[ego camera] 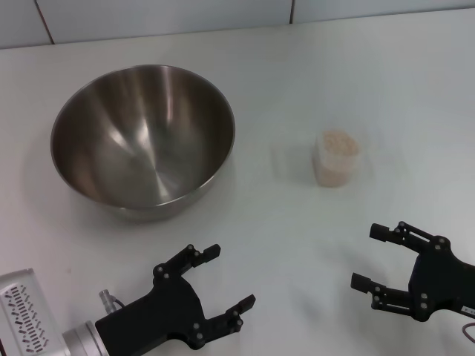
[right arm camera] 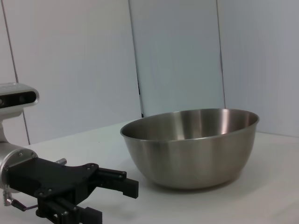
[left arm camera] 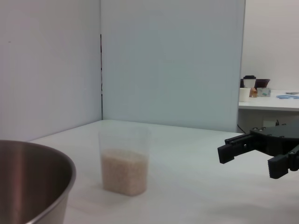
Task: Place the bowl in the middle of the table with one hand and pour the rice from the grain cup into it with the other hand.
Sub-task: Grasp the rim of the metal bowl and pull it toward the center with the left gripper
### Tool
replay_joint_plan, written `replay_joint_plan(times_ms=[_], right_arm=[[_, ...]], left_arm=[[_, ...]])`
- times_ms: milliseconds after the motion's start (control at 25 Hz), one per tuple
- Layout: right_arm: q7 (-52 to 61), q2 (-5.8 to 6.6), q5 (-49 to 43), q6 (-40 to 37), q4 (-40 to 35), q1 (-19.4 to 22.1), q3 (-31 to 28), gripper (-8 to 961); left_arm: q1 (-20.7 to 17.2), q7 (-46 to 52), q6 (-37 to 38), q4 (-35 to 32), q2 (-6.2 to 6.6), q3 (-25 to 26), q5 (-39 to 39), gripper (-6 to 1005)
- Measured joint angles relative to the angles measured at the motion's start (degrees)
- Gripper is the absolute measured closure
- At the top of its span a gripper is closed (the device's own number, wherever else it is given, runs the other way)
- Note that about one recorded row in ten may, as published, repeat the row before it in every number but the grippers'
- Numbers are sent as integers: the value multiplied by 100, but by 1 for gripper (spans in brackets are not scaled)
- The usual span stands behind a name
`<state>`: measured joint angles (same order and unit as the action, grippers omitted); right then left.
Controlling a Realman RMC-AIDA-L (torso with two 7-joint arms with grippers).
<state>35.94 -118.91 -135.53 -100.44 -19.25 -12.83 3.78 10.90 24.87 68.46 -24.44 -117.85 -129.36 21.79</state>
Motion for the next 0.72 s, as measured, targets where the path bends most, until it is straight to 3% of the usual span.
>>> replay_joint_plan(times_ms=[280, 400, 480, 600, 640, 720], right_arm=[[0, -3, 0, 21, 0, 0, 0, 114], [0, -6, 4, 29, 0, 0, 0, 114], [0, -8, 5, 30, 0, -17, -1, 114], [0, -9, 6, 29, 0, -30, 0, 115], [0, -9, 16, 27, 0, -32, -1, 115], [0, -9, 19, 24, 0, -33, 0, 115]], left_arm=[[-1, 0, 7, -1, 6, 0, 0, 161], [-139, 30, 404, -277, 96, 71, -5, 170], [-407, 252, 1174, -901, 233, 631, -4, 177], [-474, 484, 1440, -1133, 271, 983, 15, 187], [-501, 1314, 1868, -1524, 383, 1832, 186, 190], [-487, 1846, 1860, -1857, 459, 2321, 404, 196]])
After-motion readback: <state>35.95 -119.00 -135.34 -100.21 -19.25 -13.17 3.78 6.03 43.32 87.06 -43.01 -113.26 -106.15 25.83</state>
